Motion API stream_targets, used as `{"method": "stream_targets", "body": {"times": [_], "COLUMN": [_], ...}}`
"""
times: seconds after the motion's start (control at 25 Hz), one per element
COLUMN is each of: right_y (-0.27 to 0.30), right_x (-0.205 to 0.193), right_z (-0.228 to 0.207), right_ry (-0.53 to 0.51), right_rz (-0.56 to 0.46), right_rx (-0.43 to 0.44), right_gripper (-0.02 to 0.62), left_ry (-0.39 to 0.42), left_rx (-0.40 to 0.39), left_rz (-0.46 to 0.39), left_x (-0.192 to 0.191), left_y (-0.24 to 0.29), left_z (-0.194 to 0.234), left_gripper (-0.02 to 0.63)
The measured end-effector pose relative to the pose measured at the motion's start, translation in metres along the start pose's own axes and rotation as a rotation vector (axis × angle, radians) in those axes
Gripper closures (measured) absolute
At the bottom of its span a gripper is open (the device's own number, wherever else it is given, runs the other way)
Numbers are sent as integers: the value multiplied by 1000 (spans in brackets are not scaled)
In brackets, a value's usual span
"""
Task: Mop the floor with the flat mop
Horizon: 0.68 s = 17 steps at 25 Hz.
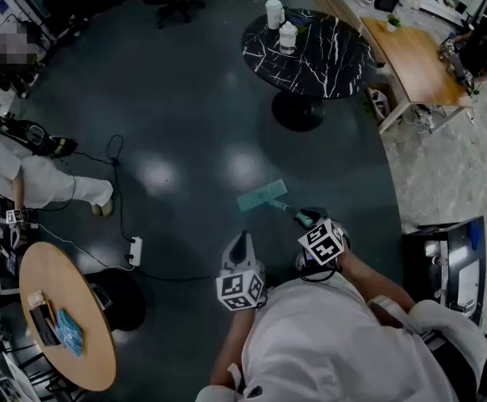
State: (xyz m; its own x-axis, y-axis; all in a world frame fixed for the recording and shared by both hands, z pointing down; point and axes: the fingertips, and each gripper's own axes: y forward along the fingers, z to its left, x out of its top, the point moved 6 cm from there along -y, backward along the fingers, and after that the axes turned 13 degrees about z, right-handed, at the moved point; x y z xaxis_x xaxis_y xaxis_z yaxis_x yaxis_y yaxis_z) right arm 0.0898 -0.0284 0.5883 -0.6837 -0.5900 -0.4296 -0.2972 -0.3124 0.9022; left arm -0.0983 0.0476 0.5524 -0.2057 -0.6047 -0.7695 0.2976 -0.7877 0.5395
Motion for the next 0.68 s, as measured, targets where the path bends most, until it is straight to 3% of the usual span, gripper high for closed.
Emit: {"method": "stream_targets", "body": {"times": [0.68], "right_y": [2], "right_x": [6], "right_z": [-3], "right_ry": [-12], "right_rz": [-24], "right_rx": [19], "right_gripper": [480], "left_ry": [17], "left_rx": [-8], "left_rz": [-1], "left_x": [6], "left_y": [9], "left_z": [-8], "left_gripper": [601]}}
